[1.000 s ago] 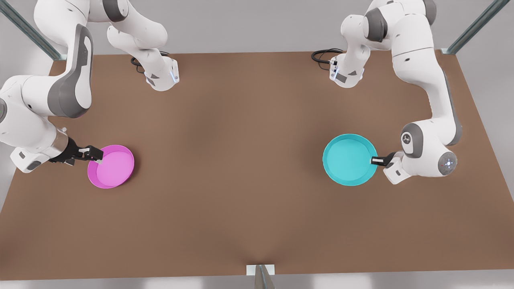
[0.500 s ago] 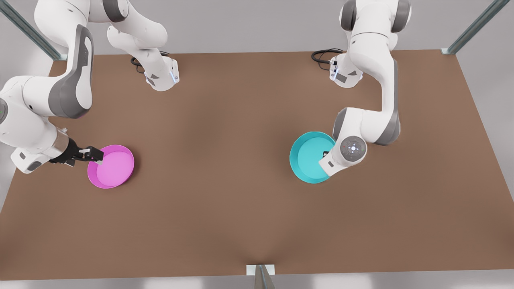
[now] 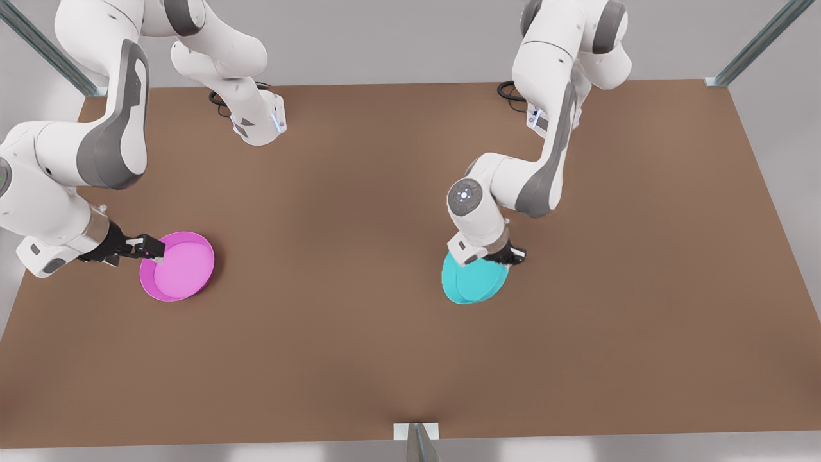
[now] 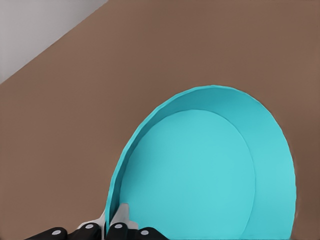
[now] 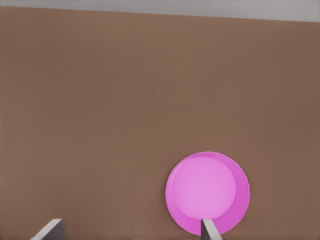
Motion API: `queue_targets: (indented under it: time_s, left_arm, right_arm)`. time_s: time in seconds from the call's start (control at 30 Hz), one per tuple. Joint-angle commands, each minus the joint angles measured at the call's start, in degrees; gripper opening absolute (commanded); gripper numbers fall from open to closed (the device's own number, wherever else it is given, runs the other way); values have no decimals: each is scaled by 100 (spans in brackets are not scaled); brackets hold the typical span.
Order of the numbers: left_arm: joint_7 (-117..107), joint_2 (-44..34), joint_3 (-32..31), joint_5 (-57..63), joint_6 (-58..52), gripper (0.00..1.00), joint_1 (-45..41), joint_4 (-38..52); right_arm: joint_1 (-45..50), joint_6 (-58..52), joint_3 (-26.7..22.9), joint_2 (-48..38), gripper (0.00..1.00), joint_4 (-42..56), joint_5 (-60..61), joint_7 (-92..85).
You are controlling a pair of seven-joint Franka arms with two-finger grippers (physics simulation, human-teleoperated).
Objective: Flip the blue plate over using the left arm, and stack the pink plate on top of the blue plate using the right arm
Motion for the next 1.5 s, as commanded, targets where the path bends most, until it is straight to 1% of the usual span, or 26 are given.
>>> queue_targets:
  time_s: [0.0,0.07,0.23,0.37,0.5,0.6,0.7,1.0,1.03,1.1,1.2,1.27,1.3,1.33,1.37,1.47]
  left_arm:
    - [-28,4,2,177,16,21,-42,-1]
    - [-380,22,-7,660,78,21,-252,-18]
    - [-1426,347,-7,1715,69,21,-798,-18]
    - [-2137,409,-7,2823,-1,21,-1202,-89]
    - [-2946,584,-7,3631,-256,21,-1501,-97]
    - [-3473,760,-7,4299,-739,21,-1668,-89]
    - [-3509,1006,-7,4861,-1205,21,-1896,-71]
    - [-3509,1771,-7,5582,-2040,21,-2380,-71]
    - [-3509,1867,-7,5635,-2093,21,-2389,-71]
    - [-3518,2131,-130,5662,-2348,21,-2406,-10]
    - [-3518,2483,-130,5670,-2453,21,-2432,70]
    - [-3509,2623,-183,5679,-2523,21,-2441,122]
    - [-3509,2658,-183,5679,-2523,21,-2441,122]
    - [-3518,2711,-183,5679,-2532,21,-2441,131]
    - [-3509,2816,-183,5679,-2532,21,-2459,166]
    - [-3526,2992,-236,5846,-2620,21,-2494,237]
  right_arm:
    - [0,0,0,0,100,0,4,0]
    - [0,0,0,0,100,0,-5,0]
    - [0,35,0,0,100,0,-5,0]
    - [0,35,0,0,100,0,-5,0]
    - [0,35,0,0,100,0,4,0]
    - [-17,26,-9,0,100,-9,-5,0]
    - [-26,26,-9,-9,100,0,-5,0]
    - [0,-44,0,-141,100,167,-5,18]
    - [-17,-61,-18,-149,100,325,48,18]
    - [-9,-141,-9,-132,100,457,-5,18]
    - [-26,-149,-35,-141,100,457,-84,9]
    - [-96,-211,-44,-140,100,457,-111,-9]
    - [-105,-211,-167,-150,100,457,-146,-9]
    - [-114,-220,-167,-141,100,413,-312,-96]
    - [-79,-456,-158,-141,100,352,-242,-132]
    - [-263,-404,-158,-35,100,176,276,-351]
